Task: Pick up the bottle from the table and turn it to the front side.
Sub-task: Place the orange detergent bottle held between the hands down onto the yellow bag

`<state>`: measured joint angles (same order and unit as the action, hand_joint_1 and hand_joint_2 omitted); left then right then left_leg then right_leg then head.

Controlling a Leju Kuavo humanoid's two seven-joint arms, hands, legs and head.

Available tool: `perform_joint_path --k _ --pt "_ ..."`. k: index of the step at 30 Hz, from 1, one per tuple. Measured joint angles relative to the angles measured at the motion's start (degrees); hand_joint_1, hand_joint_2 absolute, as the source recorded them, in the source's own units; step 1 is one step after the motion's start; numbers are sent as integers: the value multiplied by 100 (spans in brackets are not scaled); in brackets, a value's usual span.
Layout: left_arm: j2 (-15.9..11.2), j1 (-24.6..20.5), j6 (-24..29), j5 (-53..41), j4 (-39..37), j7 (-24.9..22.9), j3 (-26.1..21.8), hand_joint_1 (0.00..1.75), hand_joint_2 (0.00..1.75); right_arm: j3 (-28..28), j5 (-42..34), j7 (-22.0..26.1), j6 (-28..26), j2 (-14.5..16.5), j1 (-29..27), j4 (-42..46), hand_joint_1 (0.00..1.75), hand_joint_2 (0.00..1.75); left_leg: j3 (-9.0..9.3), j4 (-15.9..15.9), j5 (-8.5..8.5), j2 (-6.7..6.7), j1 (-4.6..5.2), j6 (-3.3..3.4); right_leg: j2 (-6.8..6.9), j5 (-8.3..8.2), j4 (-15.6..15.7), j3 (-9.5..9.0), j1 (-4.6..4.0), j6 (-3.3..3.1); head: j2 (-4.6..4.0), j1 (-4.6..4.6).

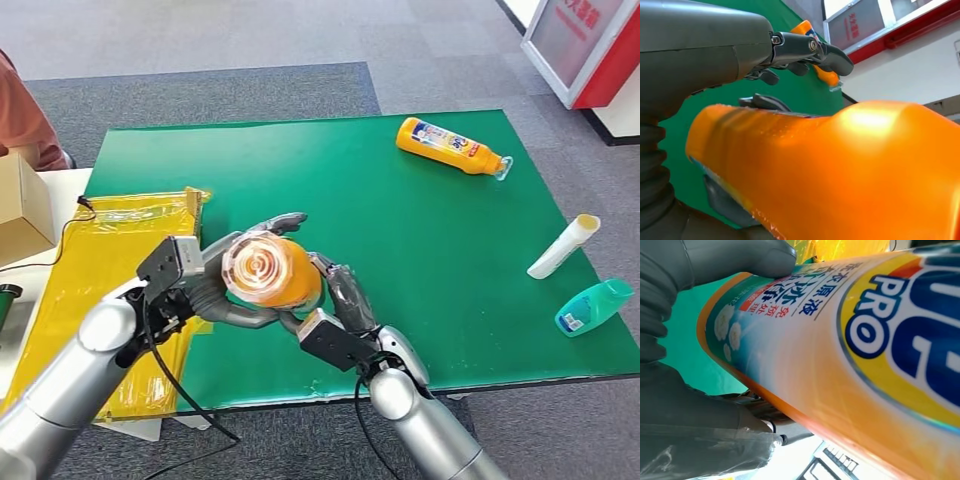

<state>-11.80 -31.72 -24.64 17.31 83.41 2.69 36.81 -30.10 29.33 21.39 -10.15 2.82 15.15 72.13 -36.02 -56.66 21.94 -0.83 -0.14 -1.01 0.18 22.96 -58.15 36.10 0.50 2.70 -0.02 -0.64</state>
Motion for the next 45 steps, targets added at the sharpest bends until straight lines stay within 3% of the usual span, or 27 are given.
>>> perform_joint_path --k 12,14,16,18,23,27,29,32,34,45 --pt "-39 29 332 -120 0 152 -74 175 175 13 36 -45 -41 0 -26 -1 175 175 0 0 0 0 0 0 0 1 0 0 0 0 0 0" --pt "-40 84 338 -96 19 179 -131 175 175 12 46 -45 -41 0 -36 -1 159 175 0 0 0 -1 0 0 -1 0 0 1 0 0 0 0" --pt "-39 145 347 -73 50 200 -181 175 175 11 51 -47 -41 0 -40 -1 72 175 0 0 0 -1 0 0 -1 1 0 1 0 0 0 -1" --pt "-37 219 377 -62 94 218 -235 175 175 9 50 -57 -40 0 -48 -1 0 175 0 0 0 -1 0 0 -1 0 0 1 0 0 0 -1" --pt "-43 586 1038 -849 523 535 -496 175 175 137 -107 -148 -64 0 -242 59 0 175 0 0 1 -1 0 0 -1 2 0 1 0 0 0 -1" --pt "-43 1272 1961 -2108 1322 831 -867 175 175 498 -342 -164 -73 -9 -661 367 0 175 0 0 13 -1 0 2 -1 10 1 2 1 2 0 0" --pt "-34 1661 2534 -2932 1723 906 -1030 175 175 718 -402 -159 -80 -22 -889 599 0 175 -1 0 18 -1 0 2 -1 15 1 2 1 2 0 0" --pt "3 2195 3678 -4962 2226 921 -1164 175 175 1015 -426 -158 -91 -40 -1205 991 0 175 -1 0 23 -1 0 3 -1 21 2 2 1 1 0 1" --pt "18 2444 4081 -5887 2472 901 -1188 175 175 1166 -425 -166 -89 -48 -1339 1213 0 175 -2 0 25 -1 0 5 0 25 3 2 1 2 0 0" --pt "60 2784 4425 -6262 2885 748 -1227 175 175 1414 -390 -191 -56 -50 -1523 1619 0 175 0 0 17 -1 -1 0 -1 13 3 0 0 -1 0 0"
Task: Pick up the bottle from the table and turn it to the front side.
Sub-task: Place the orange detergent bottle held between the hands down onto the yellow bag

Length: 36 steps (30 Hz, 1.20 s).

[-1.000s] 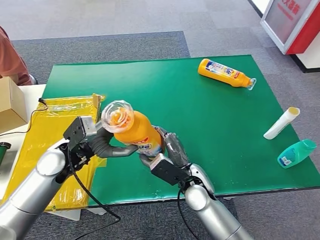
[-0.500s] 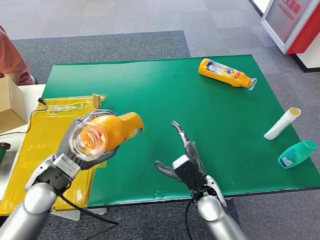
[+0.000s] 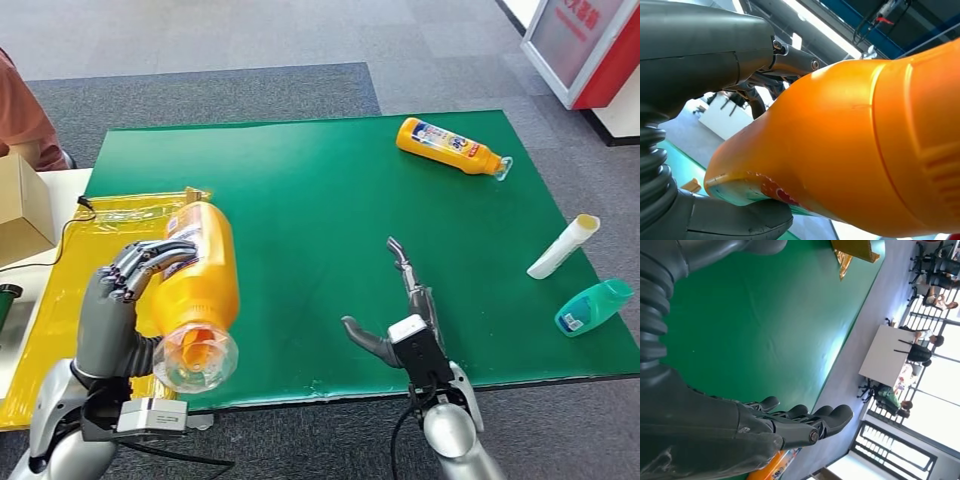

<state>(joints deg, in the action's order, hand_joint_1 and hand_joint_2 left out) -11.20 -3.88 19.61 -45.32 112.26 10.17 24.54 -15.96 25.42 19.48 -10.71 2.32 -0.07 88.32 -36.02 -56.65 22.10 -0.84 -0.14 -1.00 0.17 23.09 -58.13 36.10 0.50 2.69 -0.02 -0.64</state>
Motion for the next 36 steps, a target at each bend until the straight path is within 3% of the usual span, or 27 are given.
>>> perform_joint_path --k 4,7,9,13,16,21,25,32,36 --pt "92 166 1050 -2541 9 -670 -45 175 175 74 37 -1 -60 0 11 160 0 175 0 0 1 0 1 1 1 0 0 0 1 2 0 -2" --pt "112 240 1240 -3942 -137 -1328 -83 175 175 105 12 -17 -80 0 60 348 0 175 0 0 2 0 1 2 0 1 1 0 2 3 0 -1" --pt "45 212 1129 -4234 -389 -1887 -114 175 175 121 -10 -45 -74 0 85 476 0 175 0 0 2 0 1 1 0 0 1 2 1 3 0 -2" --pt "-327 -48 741 -4267 -1103 -3640 235 175 175 156 -29 -91 -31 0 100 659 0 175 1 1 -4 0 -1 -4 0 -4 0 2 0 -2 0 2" --pt "-496 -153 789 -4268 -1809 -4300 609 175 175 174 -52 -110 -1 0 140 706 0 175 2 2 -6 -1 -2 -6 -2 -4 -3 3 -2 -2 0 -1" --pt "-635 -205 1314 -4269 -2823 -4837 846 175 175 175 -97 -123 1 0 230 707 0 175 1 1 -4 -2 0 -4 -2 -4 -2 4 0 -2 0 -1" --pt "-729 -252 1498 -4270 -3329 -4967 932 175 175 175 -123 -123 -4 0 290 706 0 175 1 1 -3 -2 0 -3 -1 -3 -2 4 0 -1 0 1" --pt "-691 -377 1392 -4270 -3776 -4699 958 175 175 173 -126 -136 -20 0 335 706 0 175 0 1 -3 -1 0 -3 -1 -3 -2 4 0 0 0 0" --pt "-464 -432 1471 -4270 -4217 -4137 598 175 175 167 -157 -138 -64 0 339 707 0 175 1 1 -4 -2 0 -3 -2 -4 -2 3 0 -1 0 -1"
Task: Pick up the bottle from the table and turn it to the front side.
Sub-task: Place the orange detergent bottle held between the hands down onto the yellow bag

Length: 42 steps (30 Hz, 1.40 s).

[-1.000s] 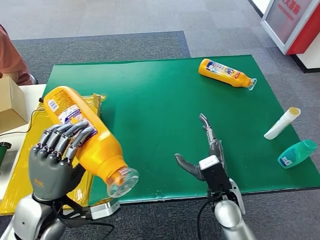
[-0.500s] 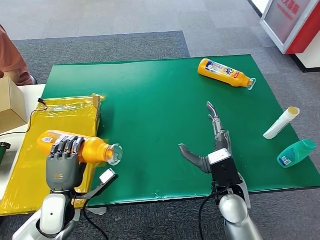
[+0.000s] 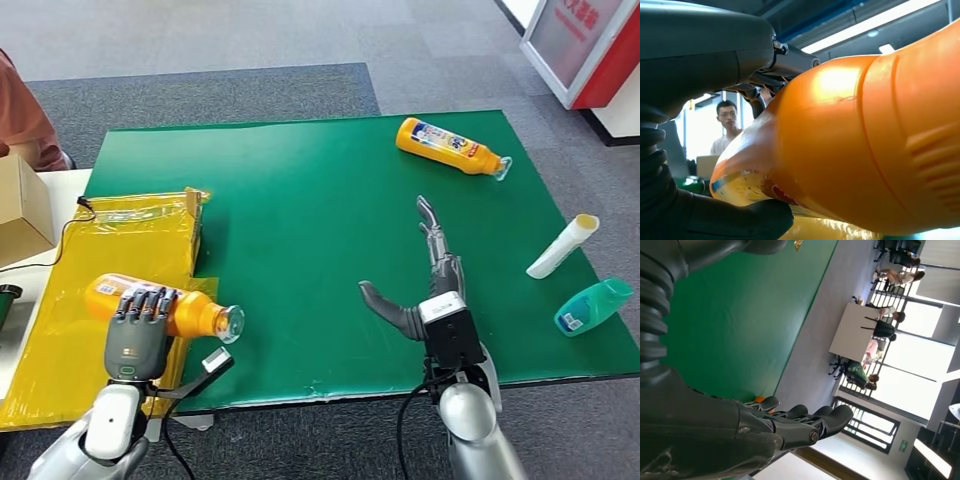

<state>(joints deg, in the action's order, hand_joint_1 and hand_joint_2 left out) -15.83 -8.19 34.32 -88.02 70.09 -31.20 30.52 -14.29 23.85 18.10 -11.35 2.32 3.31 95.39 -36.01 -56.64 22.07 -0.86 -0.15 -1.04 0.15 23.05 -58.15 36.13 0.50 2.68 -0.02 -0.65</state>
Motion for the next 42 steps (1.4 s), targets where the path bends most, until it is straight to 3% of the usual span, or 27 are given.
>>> perform_joint_path --k 6,7,10,11,16,25,34,36,39,42 --pt "270 59 473 0 -692 305 -834 175 175 2 -100 6 -56 -19 -118 32 0 175 0 0 0 -1 -1 -1 0 0 0 2 -1 -2 0 1" --pt "290 79 503 0 -743 312 -923 159 175 2 -137 12 -67 -27 -141 38 0 175 0 0 0 -1 -1 -1 0 1 0 2 -1 -2 0 1" --pt "337 106 546 0 -816 347 -1138 28 175 3 -267 42 -98 -37 -207 46 0 175 0 0 1 -1 -1 -1 0 3 0 2 -1 -3 0 1" --pt "362 107 548 0 -851 393 -1212 0 175 4 -298 54 -107 -37 -232 46 0 175 0 0 2 -1 -1 0 0 4 0 1 -1 -3 0 1" --pt "592 130 533 0 -1049 805 -1648 0 175 6 -341 71 -124 -37 -356 78 0 175 -1 0 3 0 -1 2 1 4 0 1 -1 -3 0 1" --pt "881 190 472 0 -1040 938 -1840 0 175 17 -340 54 -121 -37 -521 141 0 175 1 0 4 0 0 2 1 4 0 -2 0 -2 0 2" --pt "1427 416 117 168 -561 2002 -2400 0 175 39 -343 17 -54 -28 -567 174 0 175 1 0 3 2 1 4 3 3 1 -3 1 1 0 0" --pt "1546 514 90 700 -338 2353 -2451 0 175 43 -343 17 -69 -26 -596 196 0 175 0 0 4 2 1 4 3 3 1 -3 1 1 0 0" --pt "1707 757 -288 2610 253 3288 -2468 0 175 73 -337 23 -123 -21 -709 268 0 175 0 0 6 1 1 4 3 4 2 -2 1 1 0 2" --pt "1810 1088 -1446 5425 1073 4320 -2413 0 175 110 -351 74 -126 -20 -842 347 0 175 -1 0 9 1 0 1 2 9 2 -1 0 -1 0 0"
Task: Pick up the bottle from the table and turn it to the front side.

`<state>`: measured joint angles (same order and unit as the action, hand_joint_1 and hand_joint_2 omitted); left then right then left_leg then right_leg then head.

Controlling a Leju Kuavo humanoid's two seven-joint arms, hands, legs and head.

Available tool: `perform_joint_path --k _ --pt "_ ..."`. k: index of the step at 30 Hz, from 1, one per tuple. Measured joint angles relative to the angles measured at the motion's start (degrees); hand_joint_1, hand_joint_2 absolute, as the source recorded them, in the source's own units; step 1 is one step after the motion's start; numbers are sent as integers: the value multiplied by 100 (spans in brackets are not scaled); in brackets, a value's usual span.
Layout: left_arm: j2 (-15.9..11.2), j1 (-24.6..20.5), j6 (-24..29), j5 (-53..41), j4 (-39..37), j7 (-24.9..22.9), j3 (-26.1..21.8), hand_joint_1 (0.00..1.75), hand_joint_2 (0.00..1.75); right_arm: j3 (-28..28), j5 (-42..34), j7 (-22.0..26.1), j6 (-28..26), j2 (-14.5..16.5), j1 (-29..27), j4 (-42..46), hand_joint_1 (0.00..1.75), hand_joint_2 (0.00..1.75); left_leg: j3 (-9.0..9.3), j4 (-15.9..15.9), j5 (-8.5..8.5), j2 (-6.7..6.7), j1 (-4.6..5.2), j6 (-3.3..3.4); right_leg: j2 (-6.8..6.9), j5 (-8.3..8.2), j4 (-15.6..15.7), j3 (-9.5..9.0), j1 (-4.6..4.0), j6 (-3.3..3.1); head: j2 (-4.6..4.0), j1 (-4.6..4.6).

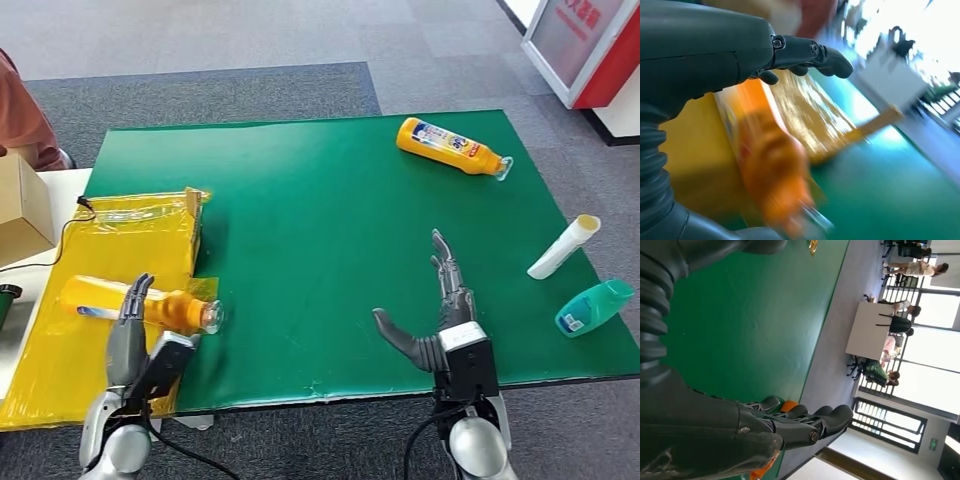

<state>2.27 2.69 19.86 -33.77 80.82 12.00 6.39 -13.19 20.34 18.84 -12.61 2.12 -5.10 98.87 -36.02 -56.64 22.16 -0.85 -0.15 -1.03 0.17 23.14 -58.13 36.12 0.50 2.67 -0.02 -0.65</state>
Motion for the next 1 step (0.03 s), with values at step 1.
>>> perform_joint_path --k 1 --pt "11 63 -263 521 154 172 16 0 175 4 -7 14 5 0 -20 11 0 175 0 0 1 0 0 -1 0 1 0 0 0 -1 0 -1"
